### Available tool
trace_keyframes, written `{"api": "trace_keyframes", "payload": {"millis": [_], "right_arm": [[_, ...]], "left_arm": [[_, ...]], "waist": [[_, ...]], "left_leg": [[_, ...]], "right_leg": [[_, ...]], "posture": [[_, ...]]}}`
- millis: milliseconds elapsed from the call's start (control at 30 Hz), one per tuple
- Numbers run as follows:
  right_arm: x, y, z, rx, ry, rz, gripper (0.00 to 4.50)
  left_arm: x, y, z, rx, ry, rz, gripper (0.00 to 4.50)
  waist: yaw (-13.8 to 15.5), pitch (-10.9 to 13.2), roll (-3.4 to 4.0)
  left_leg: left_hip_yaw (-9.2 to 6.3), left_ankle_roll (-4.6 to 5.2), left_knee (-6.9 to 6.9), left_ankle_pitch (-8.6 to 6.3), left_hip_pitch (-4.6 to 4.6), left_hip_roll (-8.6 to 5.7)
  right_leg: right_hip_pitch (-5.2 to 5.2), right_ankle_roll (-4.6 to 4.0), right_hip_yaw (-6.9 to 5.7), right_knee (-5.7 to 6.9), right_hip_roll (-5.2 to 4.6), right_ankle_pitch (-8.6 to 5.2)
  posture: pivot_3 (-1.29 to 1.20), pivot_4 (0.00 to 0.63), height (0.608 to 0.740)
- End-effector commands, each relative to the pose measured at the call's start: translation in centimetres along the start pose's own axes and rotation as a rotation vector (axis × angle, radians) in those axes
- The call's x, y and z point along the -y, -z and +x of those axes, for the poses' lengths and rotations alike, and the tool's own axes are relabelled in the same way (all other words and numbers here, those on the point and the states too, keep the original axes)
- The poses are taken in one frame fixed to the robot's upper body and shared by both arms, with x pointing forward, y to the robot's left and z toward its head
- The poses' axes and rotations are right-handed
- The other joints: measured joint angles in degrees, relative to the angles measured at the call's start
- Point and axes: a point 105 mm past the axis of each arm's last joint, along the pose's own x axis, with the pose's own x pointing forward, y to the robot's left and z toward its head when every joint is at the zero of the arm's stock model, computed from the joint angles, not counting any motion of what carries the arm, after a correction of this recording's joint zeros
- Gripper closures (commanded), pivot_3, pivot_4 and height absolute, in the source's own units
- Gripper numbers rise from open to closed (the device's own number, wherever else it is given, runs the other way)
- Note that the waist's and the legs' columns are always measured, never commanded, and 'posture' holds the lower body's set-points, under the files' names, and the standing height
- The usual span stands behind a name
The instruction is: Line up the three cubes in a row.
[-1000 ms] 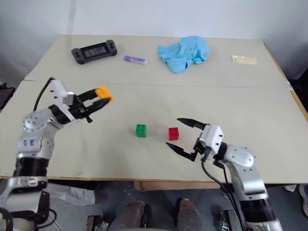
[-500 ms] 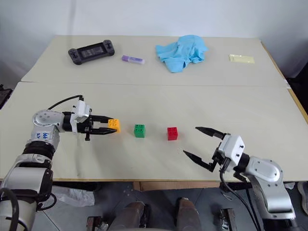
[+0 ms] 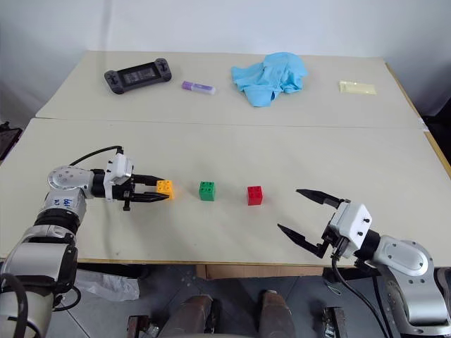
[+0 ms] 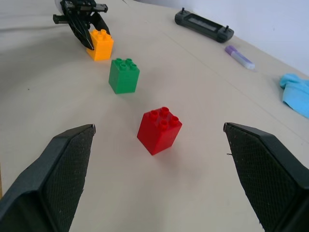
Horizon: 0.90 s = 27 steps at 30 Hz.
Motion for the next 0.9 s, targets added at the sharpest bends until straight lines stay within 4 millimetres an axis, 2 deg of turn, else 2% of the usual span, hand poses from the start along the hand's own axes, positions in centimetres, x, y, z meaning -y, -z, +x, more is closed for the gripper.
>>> {"api": "trace_keyframes", "payload": {"millis": [33,200,267,400,500,667,900], "right_arm": [[0.0,-1.4,0.2,0.040,-0.001,-0.031,0.00],[0.8,-1.9,0.5,0.057,-0.029,-0.039,0.00],[1.1,-1.8,0.5,0.056,-0.047,-0.038,0.00],[2.6,-2.0,0.6,0.033,-0.187,-0.026,0.00],[4.2,-2.4,0.7,0.015,-0.248,-0.034,0.00],[5.6,-2.3,0.7,-0.040,-0.343,-0.048,0.00],[7.0,-2.2,1.0,-0.051,-0.357,-0.080,0.00]], "left_arm": [[0.2,-0.2,-0.1,0.003,0.031,0.014,1.68],[-0.2,-1.3,-1.2,0.044,-0.016,0.085,0.17],[-0.3,-1.5,-1.6,0.055,-0.032,0.092,0.17],[-0.2,-2.1,-5.7,0.078,-0.170,0.102,0.17],[-0.2,-1.9,-8.0,0.004,-0.267,0.105,0.17],[0.1,-3.4,-9.3,0.010,-0.302,0.117,0.17],[0.8,-3.3,-9.8,-0.017,-0.344,0.093,0.17]], "waist": [[0.0,0.0,-0.01],[-0.2,0.0,-0.04],[-0.1,0.0,-0.04],[-0.9,0.0,-0.05],[-1.7,0.0,-0.05],[-0.5,0.0,-0.05],[-0.4,0.0,-0.05]], "left_leg": [[0.01,0.00,0.00,0.00,0.00,0.00],[0.02,0.00,0.00,0.00,-0.01,0.03],[0.02,0.00,0.00,0.00,-0.01,0.04],[0.07,0.01,0.00,-0.01,0.00,0.03],[0.08,0.01,-0.06,-0.02,0.00,0.13],[-0.16,-0.07,0.01,-0.01,-0.04,0.19],[-0.16,-0.07,-0.01,-0.04,-0.05,0.15]], "right_leg": [[0.00,0.00,0.01,0.00,0.00,0.00],[-0.04,0.00,0.02,0.00,0.01,0.00],[-0.04,0.00,0.02,0.00,0.00,0.00],[-0.04,0.01,0.09,-0.02,-0.07,0.01],[-0.08,0.01,0.14,-0.06,-0.20,0.01],[0.04,-0.02,0.15,-0.15,-0.26,-0.01],[0.00,-0.03,0.20,-0.16,-0.28,-0.01]], "posture": [[0.00,0.150,0.740],[0.00,0.150,0.740],[0.00,0.150,0.740],[0.00,0.150,0.740],[0.00,0.150,0.740],[0.00,0.150,0.740],[0.00,0.150,0.740]]}}
